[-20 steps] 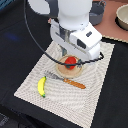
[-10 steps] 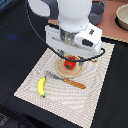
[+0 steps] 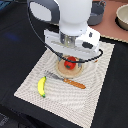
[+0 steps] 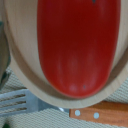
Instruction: Interact with the objects in diverse but meaningful ways.
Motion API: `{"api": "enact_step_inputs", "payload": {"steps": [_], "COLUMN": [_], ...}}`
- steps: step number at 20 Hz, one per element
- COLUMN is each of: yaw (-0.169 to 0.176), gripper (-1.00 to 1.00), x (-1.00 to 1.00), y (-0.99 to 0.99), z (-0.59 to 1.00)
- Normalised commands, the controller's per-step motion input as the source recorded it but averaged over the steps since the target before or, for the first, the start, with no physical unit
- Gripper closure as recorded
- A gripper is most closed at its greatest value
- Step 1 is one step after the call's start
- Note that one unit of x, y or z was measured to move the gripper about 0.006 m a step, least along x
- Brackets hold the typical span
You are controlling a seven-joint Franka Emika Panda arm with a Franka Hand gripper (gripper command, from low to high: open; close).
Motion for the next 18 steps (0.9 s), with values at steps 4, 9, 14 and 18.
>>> {"api": "enact_step_inputs", "payload": {"steps": [4, 9, 14, 18], "yaw": [0.056, 0.058, 0.061, 0.06], "gripper": [1.0, 1.0, 1.0, 1.0], "x": [0.0, 0.0, 0.03, 0.04], "y": [-0.04, -0.03, -0.01, -0.01], "z": [-0.07, -0.03, -0.03, -0.04]}}
